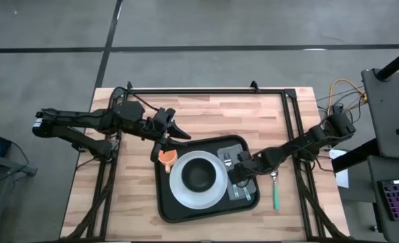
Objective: Set up tray
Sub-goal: Adjust the blue butter knife on the gray napkin
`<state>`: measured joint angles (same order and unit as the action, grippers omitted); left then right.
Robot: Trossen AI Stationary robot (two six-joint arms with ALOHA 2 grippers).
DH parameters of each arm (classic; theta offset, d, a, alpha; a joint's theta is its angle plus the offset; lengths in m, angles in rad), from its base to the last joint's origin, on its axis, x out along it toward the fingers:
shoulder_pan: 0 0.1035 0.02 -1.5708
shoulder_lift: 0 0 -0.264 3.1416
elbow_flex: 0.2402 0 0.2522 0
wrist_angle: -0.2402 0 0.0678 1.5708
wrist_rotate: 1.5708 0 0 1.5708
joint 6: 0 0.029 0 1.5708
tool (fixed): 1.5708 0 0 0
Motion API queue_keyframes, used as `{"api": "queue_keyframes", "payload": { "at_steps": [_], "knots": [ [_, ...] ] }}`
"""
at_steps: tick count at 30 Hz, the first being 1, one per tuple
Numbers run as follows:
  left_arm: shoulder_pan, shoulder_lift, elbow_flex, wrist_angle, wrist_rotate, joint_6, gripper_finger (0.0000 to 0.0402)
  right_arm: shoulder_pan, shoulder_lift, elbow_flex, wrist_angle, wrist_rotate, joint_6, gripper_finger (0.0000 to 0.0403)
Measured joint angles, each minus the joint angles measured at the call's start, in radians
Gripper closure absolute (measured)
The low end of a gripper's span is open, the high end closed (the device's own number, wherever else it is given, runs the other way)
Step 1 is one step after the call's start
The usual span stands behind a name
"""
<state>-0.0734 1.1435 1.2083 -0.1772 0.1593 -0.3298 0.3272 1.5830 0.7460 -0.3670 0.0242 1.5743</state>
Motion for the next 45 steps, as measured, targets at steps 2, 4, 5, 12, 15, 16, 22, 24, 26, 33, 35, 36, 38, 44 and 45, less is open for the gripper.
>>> {"api": "queue_keyframes", "payload": {
  "at_steps": [2,4,5,12,15,16,22,24,26,33,35,36,38,44,45],
  "knots": [
    [0.000,0.000,0.000,0.000,0.000,0.000,0.0260,-0.004,-0.006,-0.001,-0.022,0.000,-0.003,0.0382],
    [0.000,0.000,0.000,-0.002,0.000,-0.002,0.0260,-0.008,-0.011,-0.001,-0.028,0.000,-0.005,0.0386],
    [-0.002,0.000,0.000,-0.003,0.000,-0.002,0.0260,-0.011,-0.012,-0.002,-0.029,0.001,-0.007,0.0386],
    [-0.007,0.000,0.000,-0.014,0.003,-0.002,0.0260,-0.018,-0.012,-0.002,0.003,0.010,0.019,0.0384],
    [-0.007,0.000,0.000,-0.021,0.007,-0.002,0.0260,-0.018,-0.013,-0.002,0.059,0.016,0.026,0.0384],
    [-0.007,0.000,0.000,-0.025,0.008,-0.002,0.0260,-0.018,-0.016,-0.002,0.061,0.022,0.033,0.0384],
    [-0.007,0.000,0.000,-0.026,0.008,-0.002,0.0260,-0.018,-0.040,-0.002,0.007,0.032,0.046,0.0384],
    [-0.007,0.000,0.000,-0.026,0.008,-0.002,0.0260,-0.019,-0.046,-0.002,-0.043,0.032,0.048,0.0384],
    [-0.007,0.000,0.000,-0.026,0.010,-0.002,0.0260,-0.025,-0.051,-0.003,-0.074,0.037,0.049,0.0384],
    [-0.007,0.000,0.000,-0.024,0.023,-0.002,0.0260,-0.058,-0.055,0.000,-0.038,0.056,0.027,0.0385],
    [-0.007,0.000,0.000,-0.023,0.023,-0.004,0.0260,-0.067,-0.055,-0.002,-0.041,0.061,0.023,0.0385],
    [-0.007,0.000,0.000,-0.023,0.023,-0.005,0.0260,-0.069,-0.055,-0.004,-0.041,0.068,0.024,0.0385],
    [-0.011,0.000,0.000,-0.024,0.023,-0.006,0.0260,-0.072,-0.055,-0.010,-0.040,0.081,0.030,0.0385],
    [-0.018,0.000,0.000,-0.025,0.026,-0.012,0.0260,-0.073,-0.046,-0.016,-0.035,0.080,0.034,0.0385],
    [-0.018,0.000,0.000,-0.025,0.026,-0.012,0.0260,-0.073,-0.042,-0.017,-0.020,0.080,0.033,0.0385]
  ]
}}
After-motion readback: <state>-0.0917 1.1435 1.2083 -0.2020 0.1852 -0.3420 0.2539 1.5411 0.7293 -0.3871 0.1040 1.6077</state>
